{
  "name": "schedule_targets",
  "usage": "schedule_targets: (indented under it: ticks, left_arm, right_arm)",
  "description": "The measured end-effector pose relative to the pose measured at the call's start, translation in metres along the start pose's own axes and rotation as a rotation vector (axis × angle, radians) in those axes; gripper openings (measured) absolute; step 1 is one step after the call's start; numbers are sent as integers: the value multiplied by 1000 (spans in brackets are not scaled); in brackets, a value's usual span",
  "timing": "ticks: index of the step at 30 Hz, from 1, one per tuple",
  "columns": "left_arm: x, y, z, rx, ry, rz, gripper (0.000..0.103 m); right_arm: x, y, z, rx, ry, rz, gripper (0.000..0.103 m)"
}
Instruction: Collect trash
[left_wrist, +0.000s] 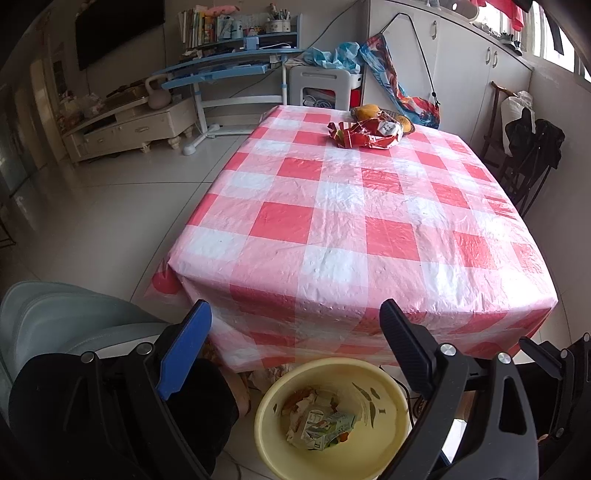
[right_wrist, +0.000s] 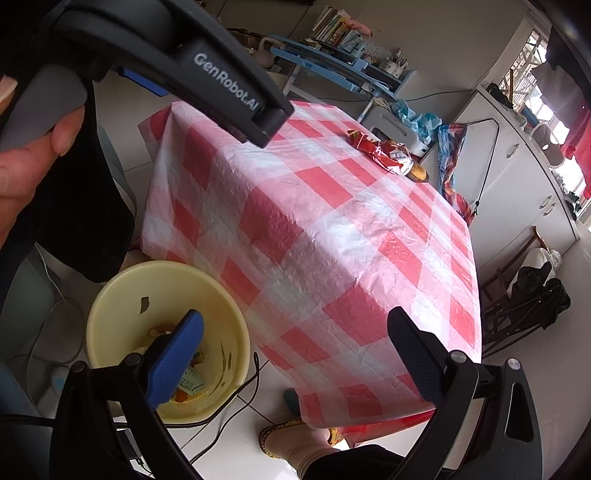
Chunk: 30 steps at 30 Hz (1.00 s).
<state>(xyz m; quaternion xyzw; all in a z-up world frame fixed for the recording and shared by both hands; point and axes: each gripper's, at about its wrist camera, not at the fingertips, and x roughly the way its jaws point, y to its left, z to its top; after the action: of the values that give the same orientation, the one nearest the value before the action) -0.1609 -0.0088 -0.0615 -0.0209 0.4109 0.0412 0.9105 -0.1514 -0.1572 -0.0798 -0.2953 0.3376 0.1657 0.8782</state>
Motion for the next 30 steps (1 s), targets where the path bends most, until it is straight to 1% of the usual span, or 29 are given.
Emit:
schedule_targets:
  ticks: [30]
  left_arm:
    - [0, 25, 1, -77, 14, -37, 90]
  right_arm:
    - [6, 14, 13, -19, -25, -17, 95]
